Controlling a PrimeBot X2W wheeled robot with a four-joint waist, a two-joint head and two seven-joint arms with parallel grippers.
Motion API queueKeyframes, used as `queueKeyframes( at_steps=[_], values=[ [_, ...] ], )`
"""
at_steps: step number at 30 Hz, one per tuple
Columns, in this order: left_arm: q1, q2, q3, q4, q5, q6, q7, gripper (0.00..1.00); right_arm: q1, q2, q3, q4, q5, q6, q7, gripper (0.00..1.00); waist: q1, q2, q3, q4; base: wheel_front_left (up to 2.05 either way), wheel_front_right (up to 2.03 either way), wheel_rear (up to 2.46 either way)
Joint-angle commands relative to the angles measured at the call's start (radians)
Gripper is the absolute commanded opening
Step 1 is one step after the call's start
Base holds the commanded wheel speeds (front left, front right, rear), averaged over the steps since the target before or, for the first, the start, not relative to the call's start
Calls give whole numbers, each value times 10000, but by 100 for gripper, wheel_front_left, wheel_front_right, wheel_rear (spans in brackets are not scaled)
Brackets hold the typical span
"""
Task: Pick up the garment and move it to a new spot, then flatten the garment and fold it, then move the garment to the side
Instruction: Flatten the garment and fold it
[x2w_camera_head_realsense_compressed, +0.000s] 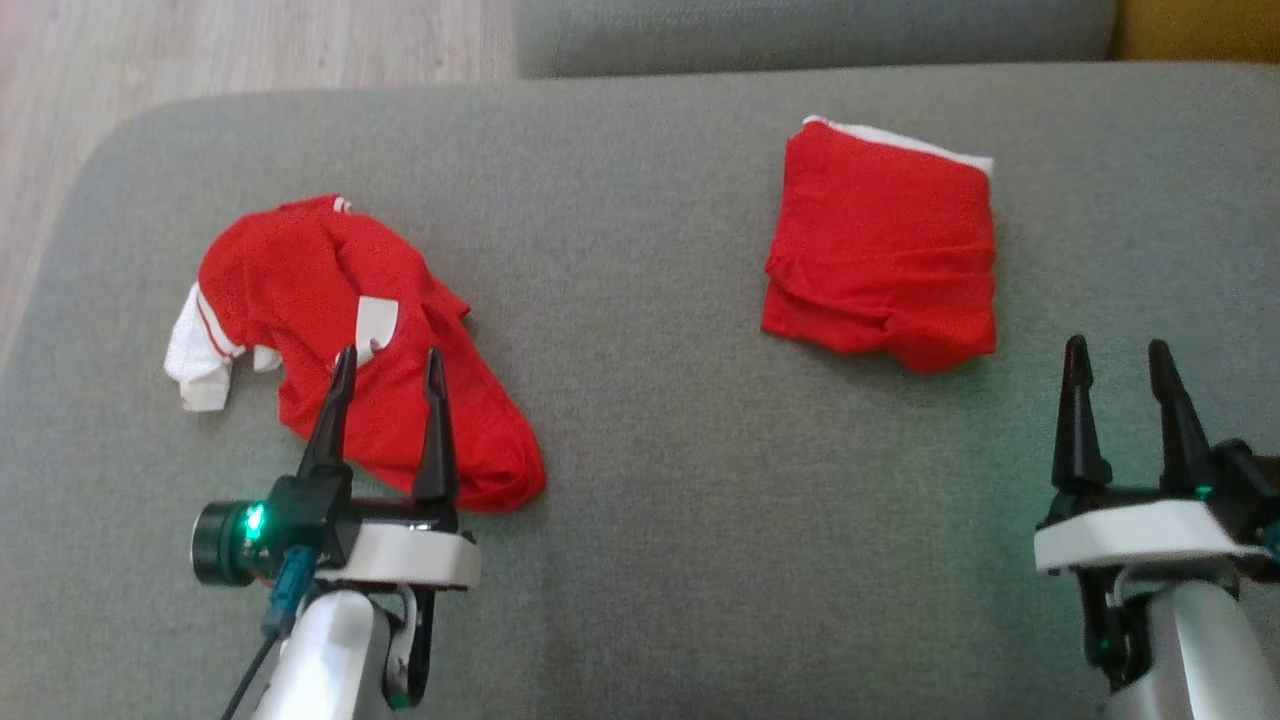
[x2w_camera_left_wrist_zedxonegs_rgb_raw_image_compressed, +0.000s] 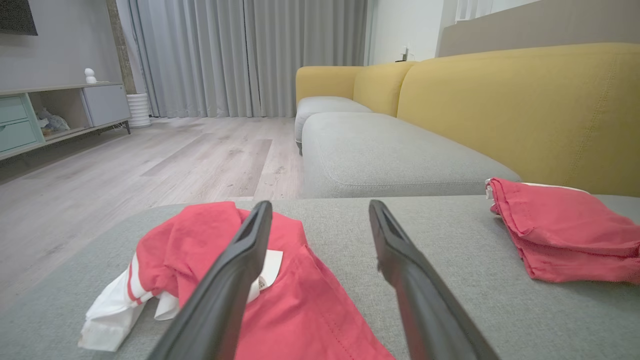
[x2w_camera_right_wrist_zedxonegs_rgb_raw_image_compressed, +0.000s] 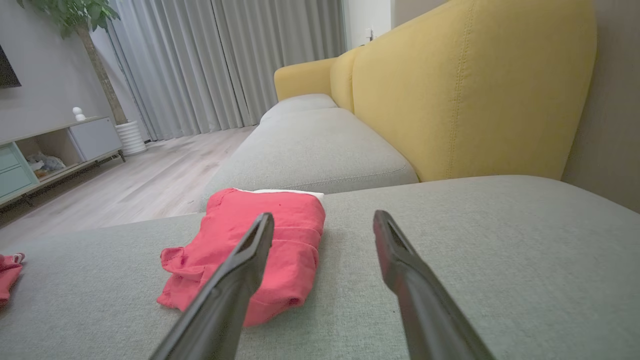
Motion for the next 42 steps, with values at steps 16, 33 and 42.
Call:
queueKeyframes(
  at_steps=[16, 33, 42],
  values=[
    [-1655, 7, -173, -825, 38, -258, -51, 100, -4912, -27, -994, 2194, -2119, 67, 1220, 0, 1, 0, 2670, 1622, 0, 0, 0],
    [-1805, 2, -561, -866, -364, 111, -51, 100, -7131, -58, -1367, 5723, -3574, 67, 221, 0, 1, 0, 2554, 2025, 0, 0, 0],
    [-1857, 2, -703, -877, -449, 160, -51, 100, -7516, -29, -7, 7393, -3451, 67, 582, 0, 1, 0, 2526, 2034, 0, 0, 0]
  ],
)
